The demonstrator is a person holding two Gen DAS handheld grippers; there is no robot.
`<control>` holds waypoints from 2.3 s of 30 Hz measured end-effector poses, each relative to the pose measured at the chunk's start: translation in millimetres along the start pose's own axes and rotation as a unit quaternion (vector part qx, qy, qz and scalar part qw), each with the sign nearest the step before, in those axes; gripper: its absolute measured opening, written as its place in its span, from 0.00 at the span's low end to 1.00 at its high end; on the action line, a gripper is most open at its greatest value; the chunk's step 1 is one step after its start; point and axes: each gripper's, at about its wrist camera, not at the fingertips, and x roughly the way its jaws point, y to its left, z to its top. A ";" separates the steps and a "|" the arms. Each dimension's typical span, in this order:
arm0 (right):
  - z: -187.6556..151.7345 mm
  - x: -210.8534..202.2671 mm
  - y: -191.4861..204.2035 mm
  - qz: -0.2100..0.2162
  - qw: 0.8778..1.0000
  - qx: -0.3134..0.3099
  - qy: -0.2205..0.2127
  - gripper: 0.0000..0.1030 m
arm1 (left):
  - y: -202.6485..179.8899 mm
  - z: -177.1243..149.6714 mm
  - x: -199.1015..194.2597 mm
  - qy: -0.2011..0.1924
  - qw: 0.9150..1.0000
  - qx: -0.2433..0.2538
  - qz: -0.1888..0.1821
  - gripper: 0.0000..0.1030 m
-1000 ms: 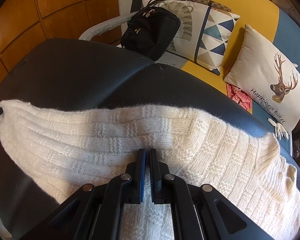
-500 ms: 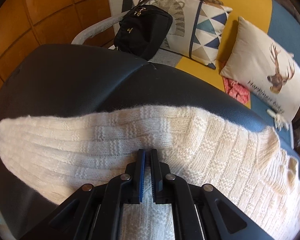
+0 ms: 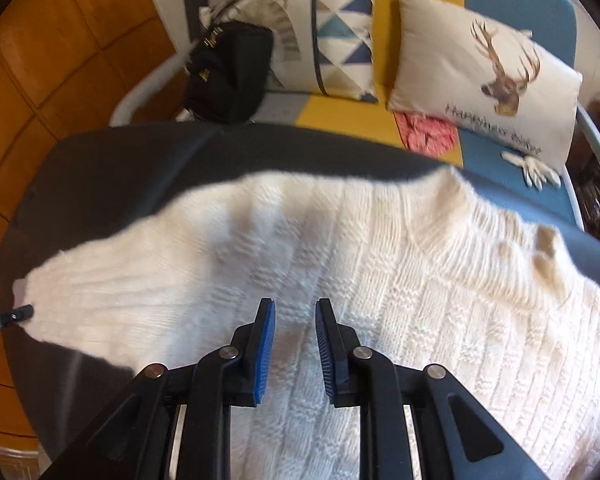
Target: Fold clothes
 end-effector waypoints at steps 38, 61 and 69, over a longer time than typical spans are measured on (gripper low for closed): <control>-191.1 -102.8 -110.7 0.011 0.993 0.111 -0.041 0.22 | -201.3 -186.8 8.5 0.100 0.956 0.207 -0.184 0.22; -192.1 -90.7 -108.0 -0.003 0.994 0.086 -0.064 0.26 | -93.6 -176.8 -18.9 0.066 0.983 0.118 -0.125 0.06; -174.2 -118.2 -89.4 0.031 0.993 0.073 -0.090 0.26 | -106.5 -121.8 -40.0 0.000 0.979 0.104 -0.173 0.10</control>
